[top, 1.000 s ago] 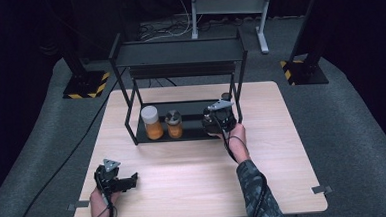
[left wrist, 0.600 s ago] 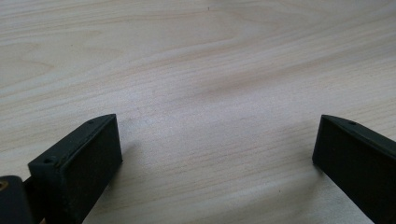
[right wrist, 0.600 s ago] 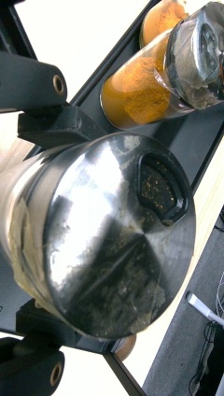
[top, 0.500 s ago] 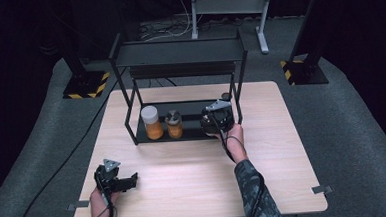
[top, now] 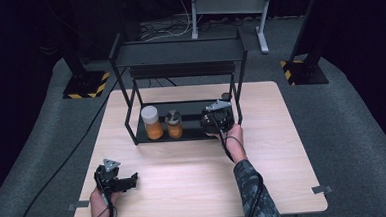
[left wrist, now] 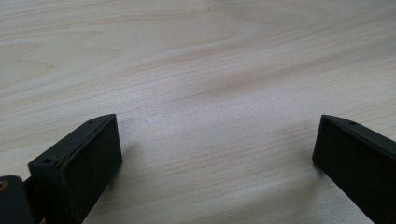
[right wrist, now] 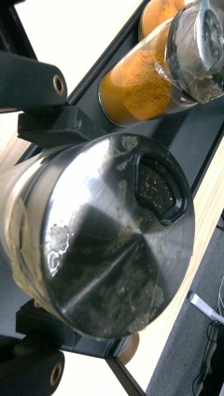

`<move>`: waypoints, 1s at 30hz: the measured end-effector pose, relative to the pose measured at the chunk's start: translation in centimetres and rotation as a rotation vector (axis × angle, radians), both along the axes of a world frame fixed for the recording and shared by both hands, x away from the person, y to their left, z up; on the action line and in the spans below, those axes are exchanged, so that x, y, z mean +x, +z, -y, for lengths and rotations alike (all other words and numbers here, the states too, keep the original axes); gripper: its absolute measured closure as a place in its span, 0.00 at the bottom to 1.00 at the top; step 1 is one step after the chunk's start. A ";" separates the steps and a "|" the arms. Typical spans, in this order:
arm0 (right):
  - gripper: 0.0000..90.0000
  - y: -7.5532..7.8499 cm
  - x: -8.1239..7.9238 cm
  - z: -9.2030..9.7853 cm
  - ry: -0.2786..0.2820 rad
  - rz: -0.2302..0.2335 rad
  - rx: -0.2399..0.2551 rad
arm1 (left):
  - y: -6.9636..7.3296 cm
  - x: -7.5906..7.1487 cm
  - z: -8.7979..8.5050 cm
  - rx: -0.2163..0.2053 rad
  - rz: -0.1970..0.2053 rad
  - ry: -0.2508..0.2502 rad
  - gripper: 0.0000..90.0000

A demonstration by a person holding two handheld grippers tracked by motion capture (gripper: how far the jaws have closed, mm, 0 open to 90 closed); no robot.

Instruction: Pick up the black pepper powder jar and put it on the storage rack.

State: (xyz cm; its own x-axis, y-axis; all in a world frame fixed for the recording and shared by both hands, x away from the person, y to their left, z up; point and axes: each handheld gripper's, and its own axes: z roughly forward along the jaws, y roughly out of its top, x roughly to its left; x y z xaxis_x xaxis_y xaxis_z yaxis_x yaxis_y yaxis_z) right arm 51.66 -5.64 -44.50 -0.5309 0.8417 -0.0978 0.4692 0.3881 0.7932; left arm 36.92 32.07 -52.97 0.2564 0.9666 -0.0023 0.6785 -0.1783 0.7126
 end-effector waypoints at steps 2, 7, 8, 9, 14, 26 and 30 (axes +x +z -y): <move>0.34 -0.1 0.1 -0.1 -0.001 -0.003 0.000 | 0.0 0.0 0.0 0.000 0.000 0.000 0.01; 0.34 -0.4 0.2 -0.2 -0.003 -0.008 -0.001 | 0.0 0.0 0.0 0.000 0.000 0.000 0.01; 0.34 -0.4 0.2 -0.2 -0.004 -0.008 0.000 | 0.0 0.0 0.0 0.000 0.000 0.000 0.01; 0.34 -0.4 0.3 -0.2 -0.004 -0.008 0.001 | 0.0 0.0 0.0 0.000 0.000 0.000 0.01; 0.34 -0.5 0.3 -0.2 -0.007 -0.009 0.004 | 0.0 0.0 0.0 0.000 0.000 0.000 0.01; 0.34 -1.0 0.7 -0.7 -0.012 -0.015 0.005 | 0.0 0.0 0.0 0.000 0.000 0.000 0.01; 0.34 -1.0 0.7 -1.0 -0.008 -0.015 0.001 | 0.0 0.0 0.0 0.000 0.000 0.000 0.01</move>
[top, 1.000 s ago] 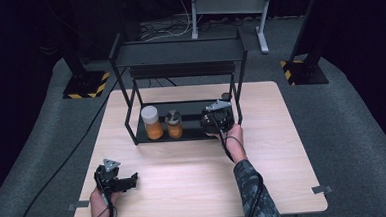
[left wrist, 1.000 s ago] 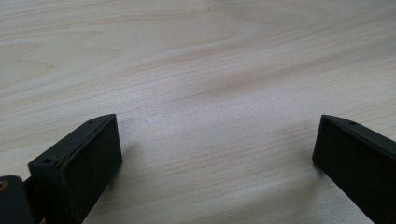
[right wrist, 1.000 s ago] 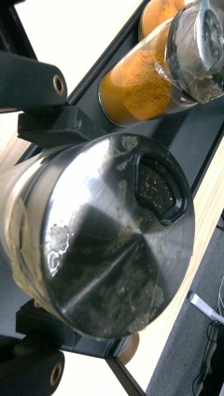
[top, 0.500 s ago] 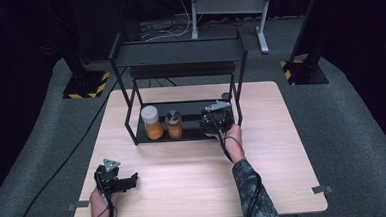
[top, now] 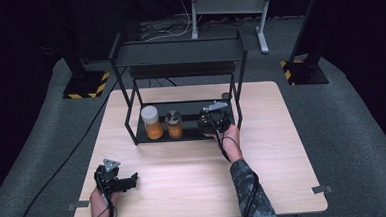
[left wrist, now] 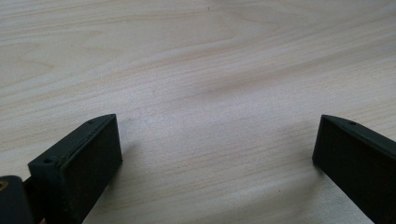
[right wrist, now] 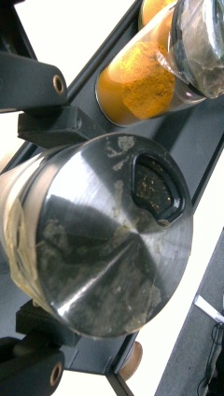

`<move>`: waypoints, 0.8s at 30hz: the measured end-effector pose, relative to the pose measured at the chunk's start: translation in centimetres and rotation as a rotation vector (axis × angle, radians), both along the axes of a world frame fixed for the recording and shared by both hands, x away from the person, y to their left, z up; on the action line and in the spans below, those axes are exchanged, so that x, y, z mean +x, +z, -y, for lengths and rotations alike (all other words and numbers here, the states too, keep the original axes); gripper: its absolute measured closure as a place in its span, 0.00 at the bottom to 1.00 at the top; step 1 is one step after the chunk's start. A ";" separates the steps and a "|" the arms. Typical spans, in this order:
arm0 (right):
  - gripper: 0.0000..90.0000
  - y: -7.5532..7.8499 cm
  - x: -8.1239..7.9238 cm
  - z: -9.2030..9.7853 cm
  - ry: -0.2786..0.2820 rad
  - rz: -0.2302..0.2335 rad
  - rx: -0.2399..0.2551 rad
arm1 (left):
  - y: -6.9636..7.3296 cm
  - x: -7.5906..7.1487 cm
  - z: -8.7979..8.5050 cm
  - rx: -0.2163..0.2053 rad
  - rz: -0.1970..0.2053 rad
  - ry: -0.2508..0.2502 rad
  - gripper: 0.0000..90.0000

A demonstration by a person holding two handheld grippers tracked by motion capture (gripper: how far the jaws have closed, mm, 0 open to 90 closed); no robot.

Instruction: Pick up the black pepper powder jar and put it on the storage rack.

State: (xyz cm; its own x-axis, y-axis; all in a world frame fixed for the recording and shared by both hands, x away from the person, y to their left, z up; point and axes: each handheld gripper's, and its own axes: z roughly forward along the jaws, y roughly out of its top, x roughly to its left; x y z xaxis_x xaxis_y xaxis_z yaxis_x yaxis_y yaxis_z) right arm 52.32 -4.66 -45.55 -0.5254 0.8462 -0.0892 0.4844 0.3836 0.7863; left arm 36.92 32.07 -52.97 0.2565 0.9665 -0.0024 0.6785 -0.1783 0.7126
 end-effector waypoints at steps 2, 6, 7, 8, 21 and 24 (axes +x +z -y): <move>0.34 0.0 0.0 -0.2 0.002 0.000 -0.007 | 0.0 0.0 0.0 0.000 0.000 0.000 0.01; 0.34 -0.1 0.1 -0.4 0.007 0.003 -0.008 | 0.0 0.0 0.0 0.000 0.000 0.000 0.01; 0.34 -0.1 0.1 -0.5 0.008 0.002 -0.007 | 0.0 0.0 0.0 0.000 0.000 0.000 0.01; 0.34 -0.1 0.2 -0.6 0.010 0.002 -0.010 | 0.0 0.0 0.0 0.000 0.000 0.000 0.01; 0.34 -0.1 0.5 -1.6 0.022 0.000 -0.014 | 0.0 0.0 0.0 0.000 0.000 0.000 0.01; 0.34 -0.1 0.5 -1.9 0.024 -0.001 -0.014 | 0.0 0.0 0.0 0.000 0.000 0.000 0.01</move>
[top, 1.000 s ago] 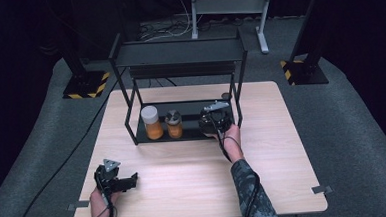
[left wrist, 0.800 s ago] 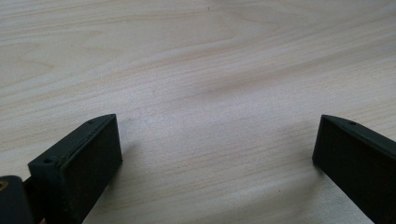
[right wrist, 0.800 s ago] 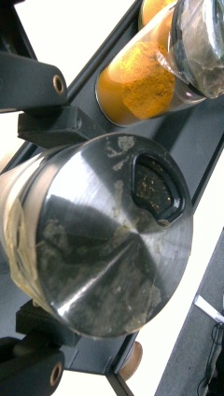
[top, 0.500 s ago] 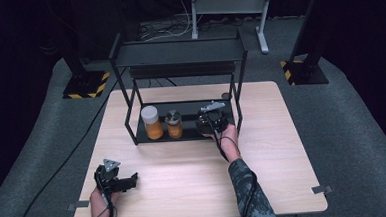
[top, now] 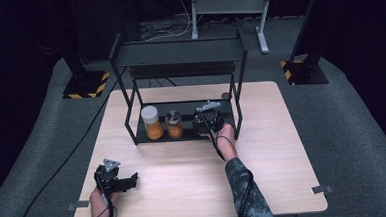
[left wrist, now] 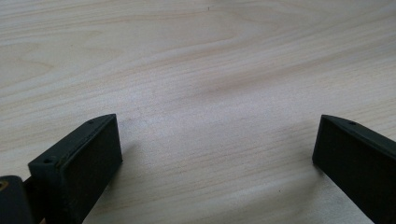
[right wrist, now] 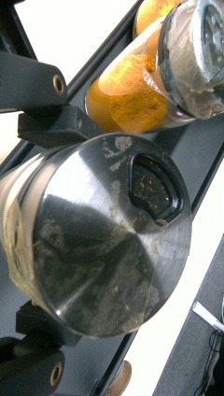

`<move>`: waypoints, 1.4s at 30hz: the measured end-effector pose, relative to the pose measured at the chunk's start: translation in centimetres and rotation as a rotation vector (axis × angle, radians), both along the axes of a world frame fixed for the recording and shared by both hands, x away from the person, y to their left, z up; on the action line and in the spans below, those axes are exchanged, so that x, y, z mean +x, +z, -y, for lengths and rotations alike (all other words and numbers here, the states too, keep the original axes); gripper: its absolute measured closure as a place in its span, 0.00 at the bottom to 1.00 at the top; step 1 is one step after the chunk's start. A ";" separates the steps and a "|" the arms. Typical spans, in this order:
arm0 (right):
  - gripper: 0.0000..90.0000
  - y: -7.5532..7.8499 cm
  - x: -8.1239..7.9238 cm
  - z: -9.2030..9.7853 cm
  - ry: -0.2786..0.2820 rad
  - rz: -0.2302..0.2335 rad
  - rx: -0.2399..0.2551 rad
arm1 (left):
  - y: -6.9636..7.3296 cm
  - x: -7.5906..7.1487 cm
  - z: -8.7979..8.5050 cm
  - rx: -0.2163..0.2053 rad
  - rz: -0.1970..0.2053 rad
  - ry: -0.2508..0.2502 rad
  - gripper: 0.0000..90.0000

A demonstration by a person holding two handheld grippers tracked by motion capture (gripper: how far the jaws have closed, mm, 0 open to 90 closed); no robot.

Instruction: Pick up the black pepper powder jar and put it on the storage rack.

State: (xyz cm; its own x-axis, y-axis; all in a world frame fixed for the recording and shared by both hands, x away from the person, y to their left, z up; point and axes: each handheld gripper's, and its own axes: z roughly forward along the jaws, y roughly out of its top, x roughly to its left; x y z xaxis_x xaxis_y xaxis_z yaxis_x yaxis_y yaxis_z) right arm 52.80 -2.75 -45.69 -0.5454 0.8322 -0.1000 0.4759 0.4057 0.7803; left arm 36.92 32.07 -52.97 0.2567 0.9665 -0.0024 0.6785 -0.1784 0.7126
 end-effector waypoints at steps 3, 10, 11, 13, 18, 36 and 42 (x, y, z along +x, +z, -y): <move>0.34 0.0 0.1 -0.2 0.003 -0.001 -0.004 | 0.0 0.0 0.0 0.000 0.000 0.000 0.01; 0.34 -0.2 0.2 -0.6 0.004 -0.004 -0.003 | 0.0 0.0 0.0 0.000 0.000 0.000 0.01; 0.34 -0.2 0.2 -0.6 0.004 -0.003 -0.004 | 0.0 0.0 0.0 0.000 0.000 0.000 0.01; 0.34 -0.3 0.3 -0.7 0.007 -0.004 -0.003 | 0.0 0.0 0.0 0.000 0.000 0.000 0.01; 0.34 -0.6 0.3 -0.8 0.003 -0.004 -0.001 | 0.0 0.0 0.0 0.000 0.000 0.000 0.01; 0.34 -1.2 0.6 -1.6 -0.001 -0.002 0.027 | 0.0 0.0 0.0 0.000 0.000 0.000 0.01; 0.34 -1.5 0.5 -1.5 -0.013 -0.005 0.069 | 0.0 0.0 0.0 0.000 0.000 0.000 0.01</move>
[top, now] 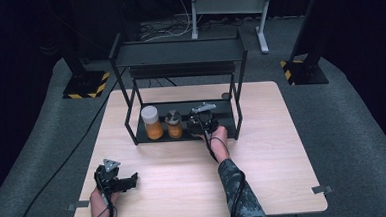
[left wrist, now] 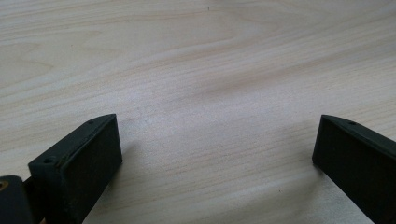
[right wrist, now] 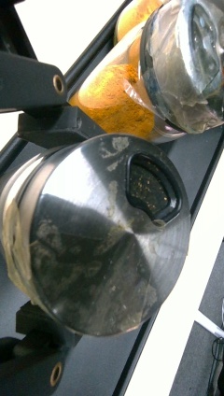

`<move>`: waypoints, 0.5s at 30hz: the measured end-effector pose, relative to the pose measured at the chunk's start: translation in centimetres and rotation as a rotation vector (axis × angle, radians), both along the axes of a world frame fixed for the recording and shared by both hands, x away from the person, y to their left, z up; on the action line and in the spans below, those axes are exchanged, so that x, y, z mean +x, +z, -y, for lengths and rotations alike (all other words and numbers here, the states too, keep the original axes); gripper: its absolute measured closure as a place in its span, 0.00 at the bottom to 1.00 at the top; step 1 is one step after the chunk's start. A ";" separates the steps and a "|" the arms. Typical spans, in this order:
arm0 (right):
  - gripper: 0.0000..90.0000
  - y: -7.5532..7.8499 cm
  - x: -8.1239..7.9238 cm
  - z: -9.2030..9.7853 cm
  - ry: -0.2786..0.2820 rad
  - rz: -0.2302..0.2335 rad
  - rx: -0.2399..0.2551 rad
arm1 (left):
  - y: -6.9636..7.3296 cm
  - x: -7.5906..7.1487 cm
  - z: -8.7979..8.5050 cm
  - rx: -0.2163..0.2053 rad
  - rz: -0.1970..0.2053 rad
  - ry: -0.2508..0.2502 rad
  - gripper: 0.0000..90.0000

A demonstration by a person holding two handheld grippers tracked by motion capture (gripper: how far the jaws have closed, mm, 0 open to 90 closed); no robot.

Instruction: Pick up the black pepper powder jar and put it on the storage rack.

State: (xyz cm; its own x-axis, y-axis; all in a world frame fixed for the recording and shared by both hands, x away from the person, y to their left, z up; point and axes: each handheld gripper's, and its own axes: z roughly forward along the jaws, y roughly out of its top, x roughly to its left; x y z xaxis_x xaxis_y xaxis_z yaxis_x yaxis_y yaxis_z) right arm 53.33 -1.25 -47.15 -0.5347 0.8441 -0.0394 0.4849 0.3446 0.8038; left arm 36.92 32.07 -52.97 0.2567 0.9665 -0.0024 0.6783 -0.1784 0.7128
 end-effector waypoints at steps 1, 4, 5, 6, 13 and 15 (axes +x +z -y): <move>0.34 0.0 0.0 0.1 0.000 0.000 0.003 | 0.0 0.0 0.0 0.000 0.000 0.000 0.01; 0.34 -0.1 -0.1 0.1 -0.005 0.005 0.011 | 0.0 0.0 0.0 0.001 0.000 0.000 0.01; 0.34 -0.2 -0.1 0.0 -0.007 0.010 0.014 | 0.0 0.0 0.0 0.001 0.001 0.000 0.01; 0.34 -0.2 -0.1 0.1 -0.008 0.013 0.016 | 0.0 0.0 0.0 0.002 0.001 0.000 0.01; 0.34 -0.3 -0.2 0.0 -0.009 0.022 0.017 | 0.0 0.0 0.0 0.001 0.000 0.000 0.01; 0.34 -0.4 -0.2 0.1 -0.010 0.023 0.018 | 0.0 0.0 0.0 0.000 0.000 0.000 0.01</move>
State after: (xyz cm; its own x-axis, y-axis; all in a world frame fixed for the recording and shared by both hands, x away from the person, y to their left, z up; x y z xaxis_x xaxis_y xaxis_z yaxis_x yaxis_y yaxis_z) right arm 53.09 -1.31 -47.51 -0.5255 0.8500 -0.0360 0.4696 0.3251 0.8208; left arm 36.92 32.06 -52.97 0.2564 0.9666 -0.0019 0.6780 -0.1785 0.7130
